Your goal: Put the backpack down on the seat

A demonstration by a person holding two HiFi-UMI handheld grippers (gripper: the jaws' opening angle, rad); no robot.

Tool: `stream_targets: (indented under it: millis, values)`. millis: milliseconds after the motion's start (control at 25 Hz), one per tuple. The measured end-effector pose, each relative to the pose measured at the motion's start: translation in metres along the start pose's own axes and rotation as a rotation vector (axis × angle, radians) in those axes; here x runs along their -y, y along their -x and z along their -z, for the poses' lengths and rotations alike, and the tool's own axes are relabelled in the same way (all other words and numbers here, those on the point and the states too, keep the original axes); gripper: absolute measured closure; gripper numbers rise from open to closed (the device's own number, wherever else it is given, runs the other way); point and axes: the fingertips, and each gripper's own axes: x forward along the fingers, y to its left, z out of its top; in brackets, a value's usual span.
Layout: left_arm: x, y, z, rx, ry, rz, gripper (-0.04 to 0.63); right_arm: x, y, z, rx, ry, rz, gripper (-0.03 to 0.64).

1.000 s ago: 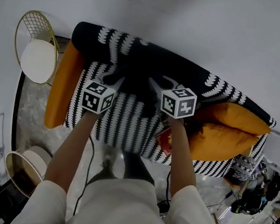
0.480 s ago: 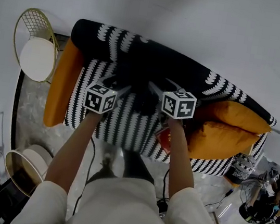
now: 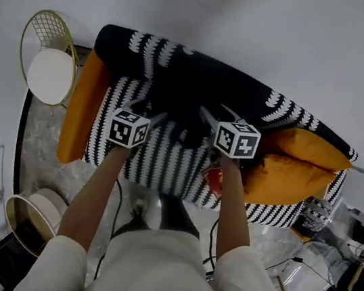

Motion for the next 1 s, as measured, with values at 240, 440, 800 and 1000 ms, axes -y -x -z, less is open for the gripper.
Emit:
stream_targets:
  millis: [240, 440, 800, 1000]
  values:
    - [0.006, 0.021, 0.004, 0.022, -0.006, -0.011, 0.302, -0.015, 0.021, 0.006, 0.017, 0.020, 0.013, 0.379]
    - [0.013, 0.045, 0.008, 0.054, -0.022, -0.023, 0.325, -0.032, 0.045, 0.013, 0.047, 0.050, 0.035, 0.393]
    - [0.030, 0.097, 0.025, 0.102, -0.016, -0.009, 0.373, -0.068, 0.086, 0.041, 0.068, 0.045, 0.058, 0.439]
    - [0.033, 0.131, 0.027, 0.155, -0.017, -0.037, 0.459, -0.095, 0.110, 0.050, 0.079, 0.138, 0.082, 0.456]
